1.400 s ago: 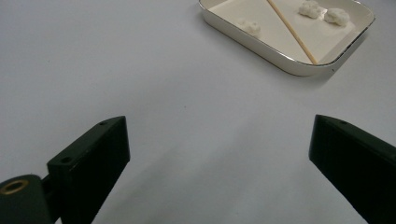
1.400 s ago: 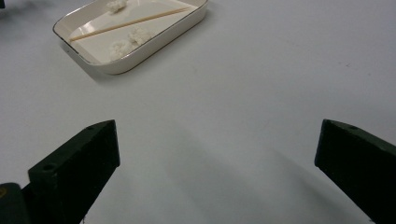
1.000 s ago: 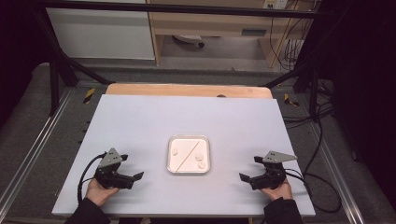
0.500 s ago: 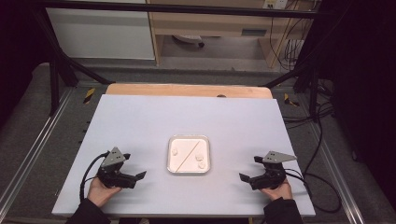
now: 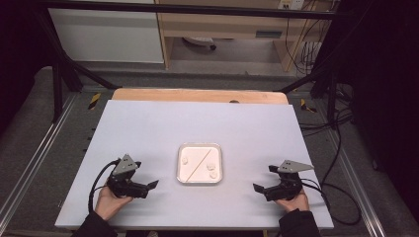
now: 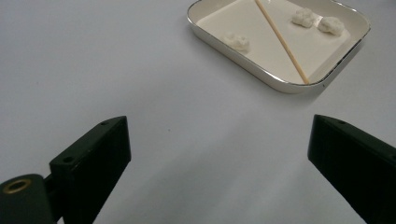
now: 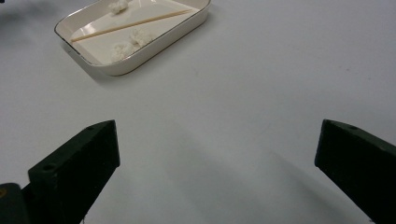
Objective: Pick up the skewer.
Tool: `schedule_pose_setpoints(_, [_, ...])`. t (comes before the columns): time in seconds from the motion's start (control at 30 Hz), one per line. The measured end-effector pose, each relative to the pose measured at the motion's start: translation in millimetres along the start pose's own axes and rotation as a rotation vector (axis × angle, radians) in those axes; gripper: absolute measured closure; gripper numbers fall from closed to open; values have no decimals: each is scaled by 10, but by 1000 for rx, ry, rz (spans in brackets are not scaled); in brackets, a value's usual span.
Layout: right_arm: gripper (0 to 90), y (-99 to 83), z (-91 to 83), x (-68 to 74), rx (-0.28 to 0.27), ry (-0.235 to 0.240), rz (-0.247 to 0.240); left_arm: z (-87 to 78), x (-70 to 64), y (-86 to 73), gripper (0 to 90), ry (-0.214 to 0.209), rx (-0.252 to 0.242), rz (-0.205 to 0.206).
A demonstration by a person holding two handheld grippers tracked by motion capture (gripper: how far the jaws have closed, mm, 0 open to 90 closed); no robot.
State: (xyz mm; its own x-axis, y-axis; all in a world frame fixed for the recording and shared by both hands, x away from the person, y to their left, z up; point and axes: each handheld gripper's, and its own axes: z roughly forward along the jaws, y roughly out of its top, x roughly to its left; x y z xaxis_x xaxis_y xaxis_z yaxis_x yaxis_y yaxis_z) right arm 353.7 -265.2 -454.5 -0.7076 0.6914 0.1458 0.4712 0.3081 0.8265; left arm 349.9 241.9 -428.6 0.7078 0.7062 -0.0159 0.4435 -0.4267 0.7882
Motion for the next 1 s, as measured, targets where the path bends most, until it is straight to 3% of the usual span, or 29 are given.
schedule_pose_setpoints(0.57, [6,-2,-3,3,7,-4,-6,63,-132,222,58,-1,20,-4])
schedule_pose_setpoints(1.0, [6,-4,-2,7,9,-3,-7,241,-274,458,58,-6,47,8])
